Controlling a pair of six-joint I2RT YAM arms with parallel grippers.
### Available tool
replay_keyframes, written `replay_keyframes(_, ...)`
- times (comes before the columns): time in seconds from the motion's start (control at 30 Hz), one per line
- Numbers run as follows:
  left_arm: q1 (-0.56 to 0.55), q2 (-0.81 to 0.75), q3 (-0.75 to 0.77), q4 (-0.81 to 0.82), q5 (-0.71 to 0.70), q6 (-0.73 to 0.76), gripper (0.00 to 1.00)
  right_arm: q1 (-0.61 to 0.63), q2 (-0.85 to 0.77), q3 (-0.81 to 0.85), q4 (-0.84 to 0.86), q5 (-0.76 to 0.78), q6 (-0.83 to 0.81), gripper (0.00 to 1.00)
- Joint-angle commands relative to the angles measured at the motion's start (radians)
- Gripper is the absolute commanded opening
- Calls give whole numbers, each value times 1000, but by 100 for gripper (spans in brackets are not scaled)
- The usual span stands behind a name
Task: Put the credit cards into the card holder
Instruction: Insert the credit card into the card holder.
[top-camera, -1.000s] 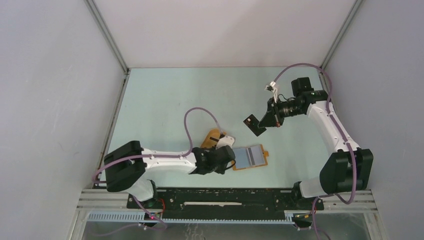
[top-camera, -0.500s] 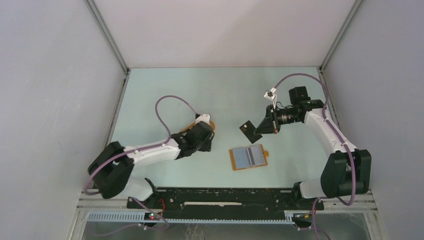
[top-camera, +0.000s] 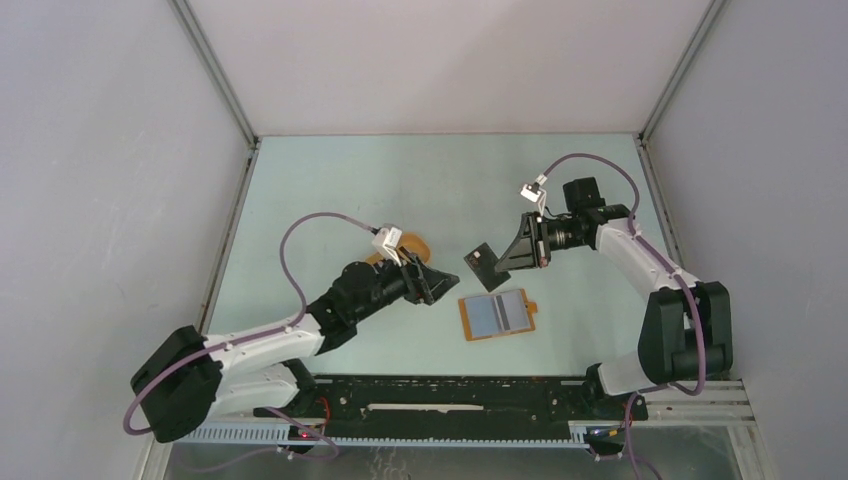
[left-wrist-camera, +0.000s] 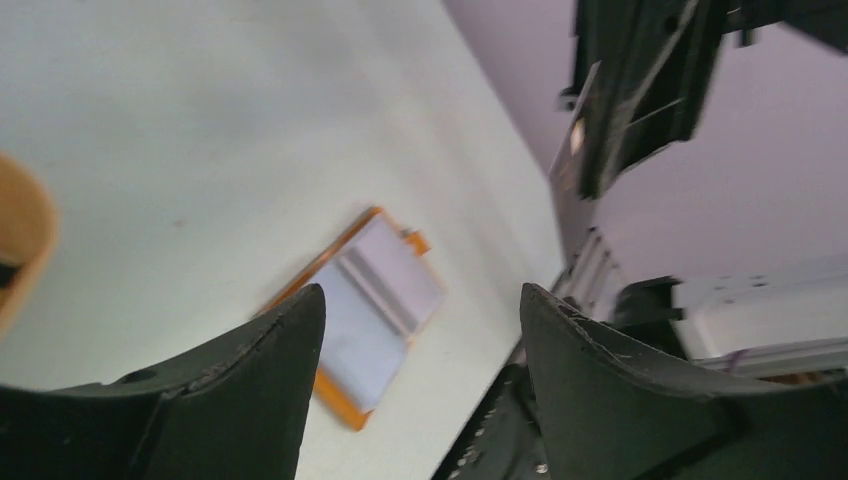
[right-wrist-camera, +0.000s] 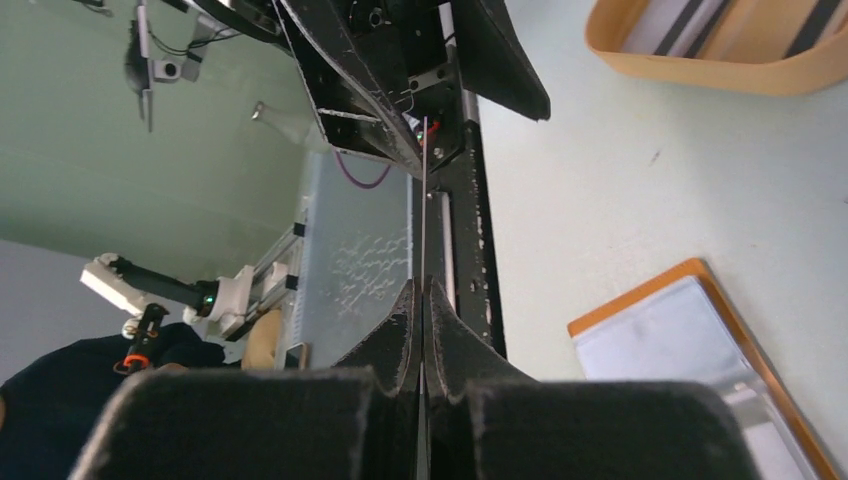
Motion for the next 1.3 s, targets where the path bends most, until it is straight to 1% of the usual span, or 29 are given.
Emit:
replay_keyframes(0.0, -1, 69, -22, 367, 108, -161, 75, 17, 10, 2, 40, -103, 37, 0)
replay_keyframes(0.13, -1, 129, -2, 494, 143, -203, 72, 17, 5, 3, 39, -120, 40, 0)
replay_keyframes(0.33, -1, 217, 37, 590, 175, -256, 63, 34, 7, 3, 42, -134, 44, 0)
replay_keyframes(0.43, -1, 276, 51, 695, 206, -295, 50, 47, 14, 2, 46, -131, 42, 0)
replay_keyframes(0.57, -1, 350, 73, 795, 250, -343, 26, 49, 18, 2, 46, -122, 41, 0)
replay_keyframes(0.67, -1, 373, 69, 835, 251, -357, 4, 52, 14, 2, 40, -102, 30, 0)
replay_keyframes(0.7, -1, 375, 68, 838, 253, -357, 1, 52, 12, 2, 40, -92, 28, 0)
replay_keyframes(0.77, -1, 370, 65, 837, 259, -347, 0, 52, 10, 3, 41, -78, 23, 0)
replay_keyframes(0.8, 1, 364, 61, 833, 260, -337, 0, 52, 7, 3, 44, -69, 24, 4)
replay_keyframes(0.83, 4, 357, 51, 825, 262, -327, 0, 51, 1, 4, 49, -55, 26, 13)
replay_keyframes(0.9, 12, 337, 28, 797, 270, -307, 0, 38, -17, 23, 3, -22, -17, 38)
replay_keyframes(0.93, 17, 324, 15, 774, 275, -292, 0, 33, -22, 41, -50, 7, -77, 47)
replay_keyframes(0.97, 20, 307, 4, 742, 283, -272, 0, 29, -22, 66, -122, 40, -145, 52)
replay_keyframes(1.03, 21, 265, -2, 629, 316, -216, 0, 20, -19, 124, -291, 139, -316, 54)
replay_keyframes(1.07, 21, 246, 2, 551, 326, -190, 0, 14, -23, 143, -321, 180, -339, 54)
replay_keyframes(1.13, 22, 217, 10, 425, 364, -153, 0, 0, -44, 149, -327, 268, -370, 54)
replay_keyframes(1.2, 21, 193, 6, 328, 376, -131, 0, -5, -67, 146, -320, 359, -381, 50)
replay_keyframes(1.27, 20, 184, 1, 292, 379, -120, 0, -9, -87, 123, -297, 432, -381, 44)
